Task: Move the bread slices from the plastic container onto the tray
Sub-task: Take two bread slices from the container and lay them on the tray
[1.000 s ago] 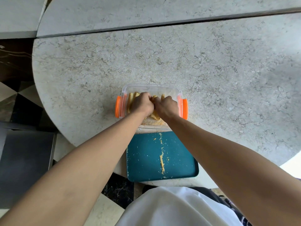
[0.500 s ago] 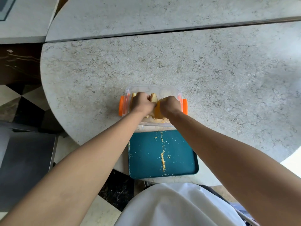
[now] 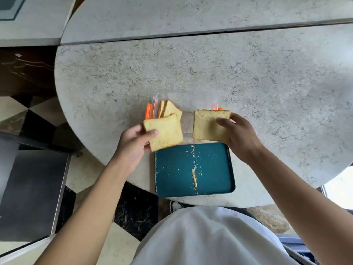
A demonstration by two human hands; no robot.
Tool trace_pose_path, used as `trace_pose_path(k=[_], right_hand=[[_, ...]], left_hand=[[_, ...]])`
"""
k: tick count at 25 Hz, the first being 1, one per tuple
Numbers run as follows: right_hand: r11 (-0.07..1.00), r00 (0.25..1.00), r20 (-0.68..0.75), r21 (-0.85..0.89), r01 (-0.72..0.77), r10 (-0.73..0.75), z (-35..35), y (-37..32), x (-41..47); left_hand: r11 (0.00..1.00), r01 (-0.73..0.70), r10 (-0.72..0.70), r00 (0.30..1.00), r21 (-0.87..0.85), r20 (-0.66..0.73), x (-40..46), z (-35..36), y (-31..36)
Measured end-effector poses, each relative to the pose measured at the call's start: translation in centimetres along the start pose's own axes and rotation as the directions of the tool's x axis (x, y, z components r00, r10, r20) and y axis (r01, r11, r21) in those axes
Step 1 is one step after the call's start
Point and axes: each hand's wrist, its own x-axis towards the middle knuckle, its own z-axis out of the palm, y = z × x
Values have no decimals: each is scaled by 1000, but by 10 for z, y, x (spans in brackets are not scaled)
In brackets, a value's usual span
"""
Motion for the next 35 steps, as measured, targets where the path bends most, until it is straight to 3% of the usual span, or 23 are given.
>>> trace_pose_path(k=[4,7,10,18,20,23,26,31,33,35], right_hand=[[990,985,154,113,-89,72,-40,42,-35],[987,986,71,30,-155,153,-53,77,-44],[978,980,-54,-65,-196,193,-50,97,-31],[938,959,-121,-208,-277,256,-21,113,3],[903,966,-143,-348,-251,214,-18,113,1],[832,987,-145,-536,-143,76,-16,108,-6],[754,991,-131,-652,-72,-18,-18,106,-11],[519,998,3,-854,37,-67,-17,115,-32],[402,990,96,-907,128,-100,-14,119,-36],[277,981,164,-943,186,-104,-9,120,-38]], left_hand=[[973,210,-207,978,-98,37,-35,-26,-52],[935,324,-328,945,-146,-4,-42,-25,-90],[921,379,-386,919,-86,-80,-28,-9,-105],[892,416,-366,894,176,-259,14,28,-108],[871,383,-285,903,306,-320,15,31,-108],[838,311,-184,934,448,-305,9,33,-108],[711,274,-125,956,648,-267,1,32,-108],[414,171,25,980,894,-199,-12,33,-111],[251,-3,167,985,968,-40,-18,34,-115],[105,-220,219,957,970,193,-21,36,-120]])
